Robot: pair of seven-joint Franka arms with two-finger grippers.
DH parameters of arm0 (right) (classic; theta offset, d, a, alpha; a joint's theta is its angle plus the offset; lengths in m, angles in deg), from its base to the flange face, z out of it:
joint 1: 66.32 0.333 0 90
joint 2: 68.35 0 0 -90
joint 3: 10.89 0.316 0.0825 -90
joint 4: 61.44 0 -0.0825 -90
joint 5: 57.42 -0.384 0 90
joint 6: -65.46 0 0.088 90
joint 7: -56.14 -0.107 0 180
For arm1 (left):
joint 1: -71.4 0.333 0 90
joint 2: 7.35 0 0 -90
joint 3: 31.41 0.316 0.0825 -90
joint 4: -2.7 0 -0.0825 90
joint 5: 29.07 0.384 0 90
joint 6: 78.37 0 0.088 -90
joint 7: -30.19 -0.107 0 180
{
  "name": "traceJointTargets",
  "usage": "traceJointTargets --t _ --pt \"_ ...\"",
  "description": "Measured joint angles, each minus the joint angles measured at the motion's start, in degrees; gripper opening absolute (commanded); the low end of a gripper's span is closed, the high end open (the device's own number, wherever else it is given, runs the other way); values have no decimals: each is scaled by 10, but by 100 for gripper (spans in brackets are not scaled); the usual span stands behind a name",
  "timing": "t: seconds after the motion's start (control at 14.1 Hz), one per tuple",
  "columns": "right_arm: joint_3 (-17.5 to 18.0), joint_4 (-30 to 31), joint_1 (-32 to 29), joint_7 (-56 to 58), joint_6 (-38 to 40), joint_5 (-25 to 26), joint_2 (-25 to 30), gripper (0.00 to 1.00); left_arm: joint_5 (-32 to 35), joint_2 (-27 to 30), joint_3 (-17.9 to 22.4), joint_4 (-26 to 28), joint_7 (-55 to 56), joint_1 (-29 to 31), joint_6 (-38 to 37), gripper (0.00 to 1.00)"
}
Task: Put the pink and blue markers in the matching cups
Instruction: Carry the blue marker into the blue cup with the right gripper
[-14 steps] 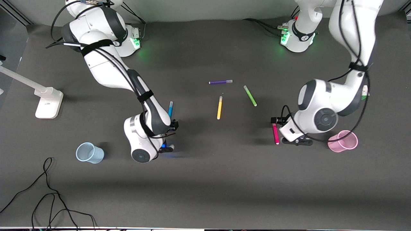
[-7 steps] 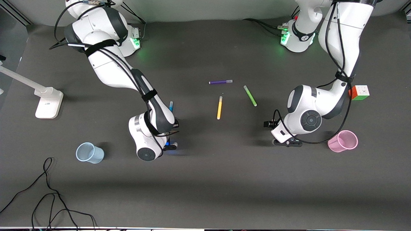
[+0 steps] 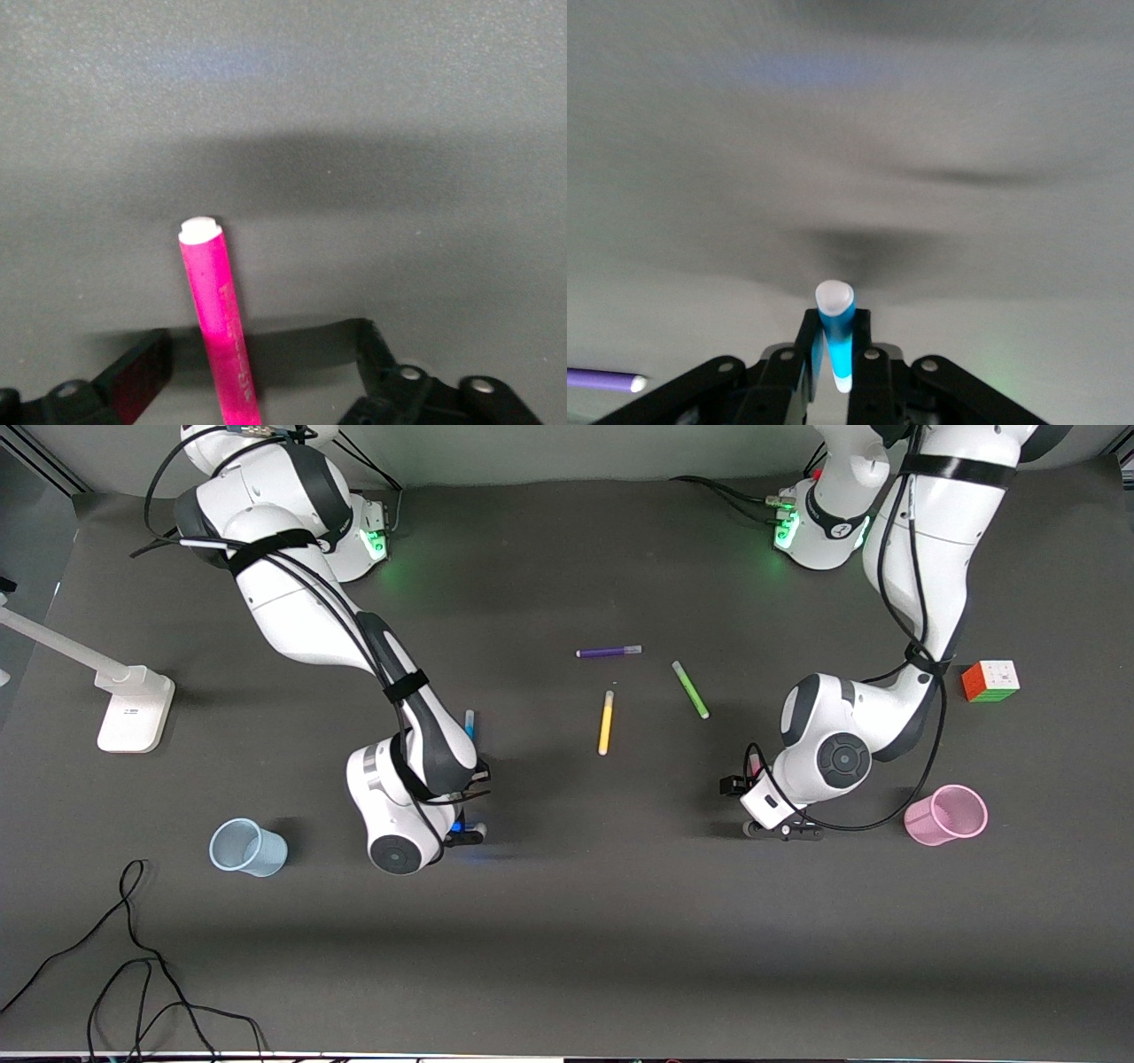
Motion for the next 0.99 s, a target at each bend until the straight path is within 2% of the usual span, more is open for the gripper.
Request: traceJointTargets --t 0.07,0.28,0.5,0.57,0.71,0.78,0.85,0.92,0.99 --pt "-8 -8 0 -20 0 1 11 0 0 1 -1 1 0 -1 6 0" --pt "-53 -56 0 -79 0 32 54 0 0 3 -3 0 0 -10 12 0" --pt "-137 -101 0 -121 0 65 108 0 1 9 0 0 0 -10 12 0" --pt "-167 -111 1 -125 -2 92 120 0 2 10 1 0 -1 -10 12 0" --pt "-209 -116 4 -128 -36 144 134 0 2 10 2 0 -1 -10 12 0" --pt "-227 -114 5 -131 -58 153 135 0 2 10 2 1 -1 -10 12 0" --pt "-243 -107 6 -132 -81 156 135 0 2 10 2 1 -1 -10 12 12" --pt "-258 -91 6 -132 -113 157 135 0 2 10 2 1 -1 -10 12 30" --pt "-267 -67 6 -132 -149 158 138 0 2 10 2 1 -1 -10 12 36"
